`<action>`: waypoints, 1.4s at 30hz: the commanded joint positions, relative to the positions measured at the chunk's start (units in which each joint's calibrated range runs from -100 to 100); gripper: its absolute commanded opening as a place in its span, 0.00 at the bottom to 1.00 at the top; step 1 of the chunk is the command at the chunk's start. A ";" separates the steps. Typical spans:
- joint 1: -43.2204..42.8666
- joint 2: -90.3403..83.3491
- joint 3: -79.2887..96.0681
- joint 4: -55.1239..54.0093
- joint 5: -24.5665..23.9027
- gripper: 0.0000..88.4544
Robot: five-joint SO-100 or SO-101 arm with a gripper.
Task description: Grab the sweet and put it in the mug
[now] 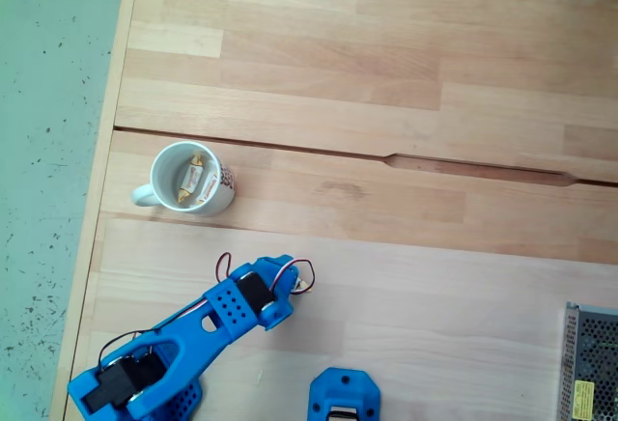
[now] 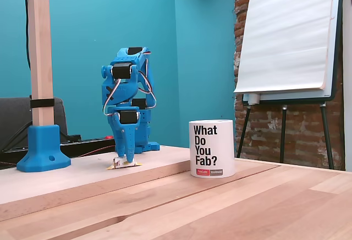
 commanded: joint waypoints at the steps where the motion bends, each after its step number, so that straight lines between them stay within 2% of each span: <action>1: 0.62 -0.18 -0.76 -0.24 0.10 0.27; 11: 0.62 0.25 1.38 -5.24 -0.15 0.27; 23: 0.62 0.51 2.46 -6.21 0.05 0.27; 42: 0.69 0.68 1.38 -6.37 -0.49 0.01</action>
